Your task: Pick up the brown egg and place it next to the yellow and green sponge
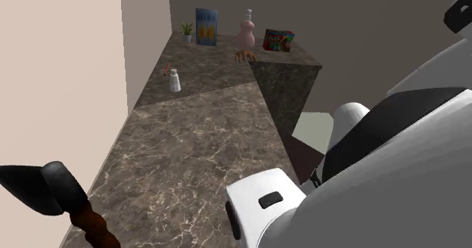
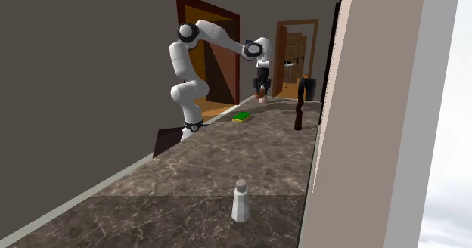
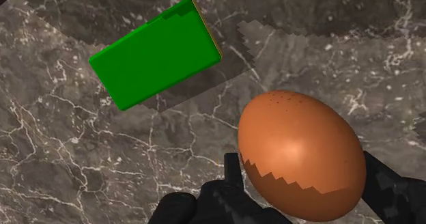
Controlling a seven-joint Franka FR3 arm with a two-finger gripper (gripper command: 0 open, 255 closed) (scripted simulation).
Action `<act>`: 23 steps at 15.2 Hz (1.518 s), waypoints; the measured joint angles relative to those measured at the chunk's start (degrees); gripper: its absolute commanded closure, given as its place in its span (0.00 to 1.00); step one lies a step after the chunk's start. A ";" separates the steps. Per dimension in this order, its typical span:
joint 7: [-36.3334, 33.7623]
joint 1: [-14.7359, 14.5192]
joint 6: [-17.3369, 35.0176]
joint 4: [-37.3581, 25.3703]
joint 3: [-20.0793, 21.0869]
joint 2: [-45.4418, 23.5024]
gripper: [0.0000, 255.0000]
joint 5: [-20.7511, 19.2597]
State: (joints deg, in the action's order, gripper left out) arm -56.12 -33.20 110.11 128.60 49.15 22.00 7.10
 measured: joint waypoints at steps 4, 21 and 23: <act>-5.98 0.16 -0.19 -2.85 5.25 -3.16 1.00 -0.88; -12.77 3.42 12.52 4.63 12.10 -10.98 1.00 -6.31; -14.04 4.08 14.18 5.50 13.04 -12.44 1.00 -7.69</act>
State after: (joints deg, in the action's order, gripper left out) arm -70.17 -29.12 124.29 134.11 62.19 9.56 -0.59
